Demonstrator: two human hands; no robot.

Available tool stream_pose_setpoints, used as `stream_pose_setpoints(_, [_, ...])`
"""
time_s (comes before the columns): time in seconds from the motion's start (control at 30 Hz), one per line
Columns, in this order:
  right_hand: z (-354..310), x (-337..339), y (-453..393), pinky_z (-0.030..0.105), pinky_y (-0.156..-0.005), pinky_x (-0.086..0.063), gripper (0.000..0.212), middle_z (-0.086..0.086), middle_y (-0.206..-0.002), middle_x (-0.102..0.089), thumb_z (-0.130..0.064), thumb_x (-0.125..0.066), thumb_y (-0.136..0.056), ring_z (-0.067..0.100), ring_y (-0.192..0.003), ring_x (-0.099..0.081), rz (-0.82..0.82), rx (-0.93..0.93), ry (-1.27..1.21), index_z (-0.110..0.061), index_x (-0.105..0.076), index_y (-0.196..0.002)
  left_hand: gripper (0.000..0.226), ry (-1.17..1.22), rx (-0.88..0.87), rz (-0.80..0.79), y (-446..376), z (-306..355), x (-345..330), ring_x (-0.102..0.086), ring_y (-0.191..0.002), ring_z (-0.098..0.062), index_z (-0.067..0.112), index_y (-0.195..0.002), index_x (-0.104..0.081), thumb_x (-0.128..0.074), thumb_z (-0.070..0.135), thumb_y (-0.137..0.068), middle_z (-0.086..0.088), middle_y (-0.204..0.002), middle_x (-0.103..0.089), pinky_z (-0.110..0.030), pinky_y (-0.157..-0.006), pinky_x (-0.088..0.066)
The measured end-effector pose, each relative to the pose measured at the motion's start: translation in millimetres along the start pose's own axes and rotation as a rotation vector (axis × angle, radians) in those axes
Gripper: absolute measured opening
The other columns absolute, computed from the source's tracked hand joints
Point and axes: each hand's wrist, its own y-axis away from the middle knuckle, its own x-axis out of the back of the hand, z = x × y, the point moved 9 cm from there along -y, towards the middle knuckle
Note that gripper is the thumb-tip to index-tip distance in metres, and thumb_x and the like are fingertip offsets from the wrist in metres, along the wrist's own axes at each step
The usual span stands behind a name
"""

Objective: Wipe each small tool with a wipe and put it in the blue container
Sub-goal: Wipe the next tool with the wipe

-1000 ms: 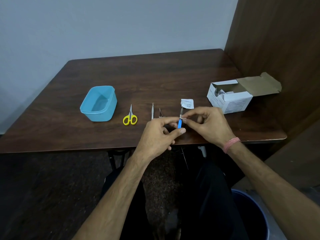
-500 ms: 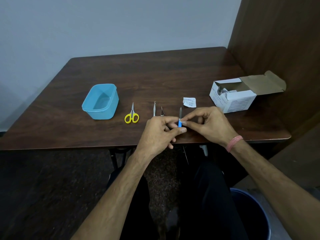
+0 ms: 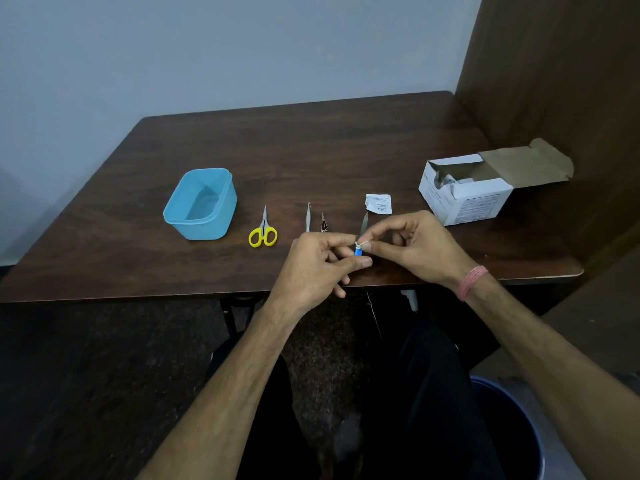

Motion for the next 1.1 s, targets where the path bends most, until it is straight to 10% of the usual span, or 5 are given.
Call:
stream_pose_setpoints(0.2, [4,14,1,0.02,-0.05,-0.033,0.004,-0.022,-0.064,-0.066,-0.024,-0.085,-0.097,0.008,-0.049,-0.036,0.159,-0.053,0.045,-0.027,-0.085,-0.1,0.036,-0.009,-0.037,0.008,5,9,-1,-0.065,-0.058,-0.007,0.05,-0.107,-0.079,-0.089,0.016,-0.097,0.003,-0.088,-0.076,-0.024,-0.047,-0.058])
stream_pose_setpoints(0.53, [11,27,3,0.028,-0.044,-0.053,0.004,-0.002,-0.095,-0.077,-0.022,-0.08,-0.102,0.017,-0.06,-0.071,0.289,-0.141,-0.036,-0.022,-0.076,-0.101,0.031,0.046,0.005,0.021,1,5,-1,-0.067,-0.059,-0.012,0.033,-0.141,-0.078,-0.066,0.023,-0.114,0.005,-0.113,-0.082,-0.027,-0.045,-0.058])
stream_pose_setpoints(1.1, [-7,8,5,0.021,-0.061,-0.045,0.009,-0.015,-0.086,-0.074,-0.026,-0.091,-0.091,0.016,-0.059,-0.052,0.123,0.035,0.147,-0.032,-0.088,-0.096,0.023,0.049,0.014,0.209,-1,-2,6,-0.078,-0.062,-0.016,0.018,-0.126,-0.085,-0.081,0.015,-0.104,0.005,-0.11,-0.086,-0.025,-0.043,-0.056])
